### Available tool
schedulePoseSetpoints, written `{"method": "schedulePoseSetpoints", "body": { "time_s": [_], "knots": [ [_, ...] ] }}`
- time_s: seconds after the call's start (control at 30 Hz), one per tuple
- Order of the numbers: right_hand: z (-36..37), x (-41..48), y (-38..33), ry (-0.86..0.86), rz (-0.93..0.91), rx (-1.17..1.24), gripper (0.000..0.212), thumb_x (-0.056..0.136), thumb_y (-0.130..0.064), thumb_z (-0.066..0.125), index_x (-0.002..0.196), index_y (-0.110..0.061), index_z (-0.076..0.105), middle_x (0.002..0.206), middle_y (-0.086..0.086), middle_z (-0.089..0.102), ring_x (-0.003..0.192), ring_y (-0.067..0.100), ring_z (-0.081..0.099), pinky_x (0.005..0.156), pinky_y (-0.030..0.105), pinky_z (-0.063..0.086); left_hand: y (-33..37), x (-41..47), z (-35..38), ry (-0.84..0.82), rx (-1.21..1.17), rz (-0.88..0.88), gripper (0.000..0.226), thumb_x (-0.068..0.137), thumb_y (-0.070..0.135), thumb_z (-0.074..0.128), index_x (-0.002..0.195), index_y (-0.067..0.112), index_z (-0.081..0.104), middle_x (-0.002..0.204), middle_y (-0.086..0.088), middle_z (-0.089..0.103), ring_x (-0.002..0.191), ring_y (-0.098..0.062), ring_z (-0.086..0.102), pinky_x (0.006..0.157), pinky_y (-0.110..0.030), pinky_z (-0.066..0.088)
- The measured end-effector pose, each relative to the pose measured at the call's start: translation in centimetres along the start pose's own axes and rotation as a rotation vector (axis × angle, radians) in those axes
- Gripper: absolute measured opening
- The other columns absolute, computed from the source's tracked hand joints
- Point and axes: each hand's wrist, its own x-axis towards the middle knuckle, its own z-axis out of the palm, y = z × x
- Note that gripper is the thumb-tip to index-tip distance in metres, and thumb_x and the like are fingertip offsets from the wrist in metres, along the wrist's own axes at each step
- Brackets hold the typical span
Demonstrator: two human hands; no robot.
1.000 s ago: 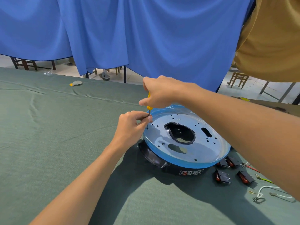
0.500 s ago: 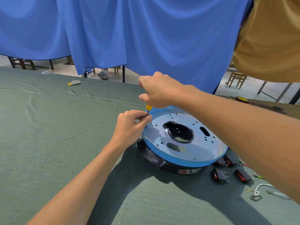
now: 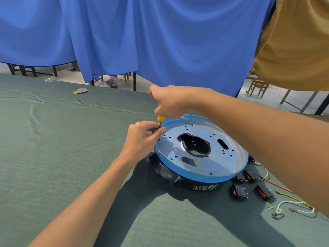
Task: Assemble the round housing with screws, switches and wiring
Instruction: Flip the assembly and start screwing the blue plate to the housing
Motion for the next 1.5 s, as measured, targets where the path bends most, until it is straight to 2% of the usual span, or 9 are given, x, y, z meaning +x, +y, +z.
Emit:
{"method": "schedulePoseSetpoints", "body": {
  "time_s": [0.13,0.33,0.47,0.63,0.87,1.03,1.17,1.33,1.5],
  "knots": [
    [0.8,-0.3,0.0,0.211,0.006,-0.170,0.023,0.100,-0.037,0.043,0.097,-0.015,0.034,0.073,0.000,0.034,0.059,0.017,0.035,0.052,0.032,0.027,0.0,0.0,0.0,0.000,-0.011,-0.005,0.014,0.088,0.017,0.070,0.093,0.007,0.078,0.082,0.001,0.074,0.070,0.003,0.063,0.059,-0.004,0.039],
    [-0.2,-0.3,-0.3,0.022,-0.013,-0.009,0.031,0.094,-0.018,0.046,0.121,-0.013,0.032,0.080,0.005,0.044,0.060,0.019,0.049,0.043,0.026,0.031,0.0,0.1,0.1,-0.004,-0.003,-0.010,0.013,0.089,0.018,0.070,0.092,0.009,0.078,0.082,0.001,0.074,0.070,0.003,0.063,0.060,-0.007,0.041],
    [0.9,-0.2,-0.4,0.230,0.025,-0.148,0.016,0.099,-0.028,0.044,0.095,-0.015,0.036,0.074,0.001,0.032,0.063,0.021,0.039,0.053,0.033,0.028,0.0,0.0,0.0,0.006,-0.009,-0.005,0.012,0.088,0.017,0.071,0.093,0.009,0.078,0.083,0.000,0.075,0.073,-0.002,0.066,0.061,-0.009,0.044],
    [-0.6,0.2,-0.3,-0.073,0.078,-0.022,0.027,0.094,-0.026,0.048,0.116,-0.013,0.043,0.083,0.007,0.057,0.057,0.017,0.057,0.048,0.024,0.041,0.1,0.0,-0.1,0.058,-0.036,0.036,0.018,0.080,0.015,0.079,0.095,0.007,0.078,0.084,0.007,0.071,0.072,0.014,0.062,0.073,-0.011,0.052],
    [-0.6,0.5,-1.4,-0.051,0.080,-0.125,0.025,0.088,-0.009,0.042,0.065,-0.008,0.051,0.053,0.005,0.058,0.040,0.016,0.048,0.040,0.017,0.032,0.3,-0.1,0.2,0.062,-0.065,-0.011,0.017,0.079,0.014,0.079,0.093,0.005,0.078,0.083,0.004,0.073,0.069,0.010,0.062,0.070,-0.011,0.050],
    [-2.0,0.6,-1.0,-0.181,0.002,-0.088,0.030,0.092,-0.042,0.059,0.081,-0.014,0.063,0.068,-0.002,0.070,0.056,0.015,0.067,0.053,0.023,0.052,0.2,0.1,0.2,0.047,-0.021,-0.077,0.017,0.080,0.021,0.079,0.093,0.010,0.079,0.084,-0.003,0.077,0.067,-0.007,0.064,0.069,-0.030,0.053],
    [-1.6,-0.1,-0.4,-0.035,-0.130,-0.157,0.012,0.084,-0.025,0.069,0.073,-0.024,0.063,0.073,-0.003,0.066,0.065,0.012,0.062,0.054,0.024,0.045,0.1,0.1,0.3,0.049,-0.050,-0.109,0.015,0.079,0.019,0.080,0.092,0.011,0.079,0.083,-0.003,0.077,0.078,-0.019,0.071,0.076,-0.043,0.056],
    [-0.3,0.7,-0.8,-0.064,0.069,-0.124,0.021,0.083,-0.002,0.051,0.064,-0.009,0.056,0.062,0.007,0.068,0.048,0.017,0.057,0.044,0.019,0.043,0.0,-0.1,0.4,0.039,-0.062,-0.101,0.016,0.077,0.018,0.082,0.091,0.011,0.080,0.085,-0.001,0.077,0.078,-0.017,0.072,0.077,-0.046,0.057],
    [-1.0,1.0,-1.7,-0.157,0.087,-0.120,0.022,0.092,-0.019,0.056,0.073,-0.009,0.058,0.045,0.001,0.062,0.037,0.012,0.058,0.043,0.018,0.043,0.1,0.1,0.3,0.039,-0.056,-0.147,0.015,0.076,0.019,0.083,0.089,0.013,0.080,0.084,-0.002,0.077,0.080,-0.022,0.072,0.080,-0.047,0.057]
  ]
}}
